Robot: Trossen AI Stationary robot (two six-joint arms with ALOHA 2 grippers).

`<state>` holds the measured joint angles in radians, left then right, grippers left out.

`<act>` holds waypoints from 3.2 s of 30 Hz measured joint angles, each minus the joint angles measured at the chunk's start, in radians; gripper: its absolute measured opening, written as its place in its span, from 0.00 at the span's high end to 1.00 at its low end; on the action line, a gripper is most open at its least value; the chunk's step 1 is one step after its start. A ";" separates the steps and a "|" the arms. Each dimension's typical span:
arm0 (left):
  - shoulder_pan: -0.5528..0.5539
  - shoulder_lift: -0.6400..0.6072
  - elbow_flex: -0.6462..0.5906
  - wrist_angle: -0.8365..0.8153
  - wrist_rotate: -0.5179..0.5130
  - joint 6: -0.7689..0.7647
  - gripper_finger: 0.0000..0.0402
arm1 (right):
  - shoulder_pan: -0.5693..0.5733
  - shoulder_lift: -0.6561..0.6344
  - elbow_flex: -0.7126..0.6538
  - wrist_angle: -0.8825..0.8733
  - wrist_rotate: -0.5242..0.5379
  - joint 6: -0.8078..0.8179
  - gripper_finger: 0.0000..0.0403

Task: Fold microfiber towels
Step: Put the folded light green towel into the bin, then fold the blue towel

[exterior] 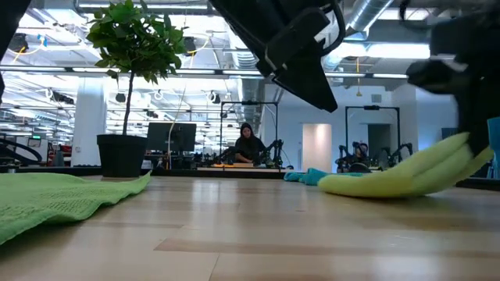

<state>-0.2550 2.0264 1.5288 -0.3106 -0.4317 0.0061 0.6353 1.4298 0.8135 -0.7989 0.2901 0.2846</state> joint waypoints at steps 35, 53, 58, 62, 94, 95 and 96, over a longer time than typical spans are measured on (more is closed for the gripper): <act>-0.069 -0.030 0.000 0.017 -0.027 -0.092 0.59 | 0.575 0.156 0.276 -0.018 -0.138 0.640 0.98; -0.069 -0.031 0.000 0.042 -0.026 -0.104 0.59 | 0.607 0.263 0.276 0.111 -0.214 0.826 0.95; -0.069 -0.031 0.000 0.041 -0.025 -0.101 0.59 | 0.604 0.263 0.276 0.114 -0.214 0.841 0.88; -0.069 -0.031 0.000 0.041 -0.025 -0.101 0.59 | 0.590 0.263 0.276 0.108 -0.213 0.841 0.82; 0.029 -0.031 0.000 0.039 0.014 -0.079 0.59 | 0.527 -0.047 0.280 -0.099 -0.011 0.743 0.38; 0.050 -0.031 0.000 0.039 0.027 -0.079 0.59 | 0.523 -0.060 0.280 -0.100 0.011 0.732 0.38; 0.073 -0.031 0.000 0.039 0.038 -0.079 0.59 | 0.518 -0.074 0.280 -0.100 0.030 0.723 0.38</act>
<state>-0.1823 1.9949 1.5284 -0.2718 -0.3938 -0.0732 1.1529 1.3560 1.0935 -0.8984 0.3201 1.0081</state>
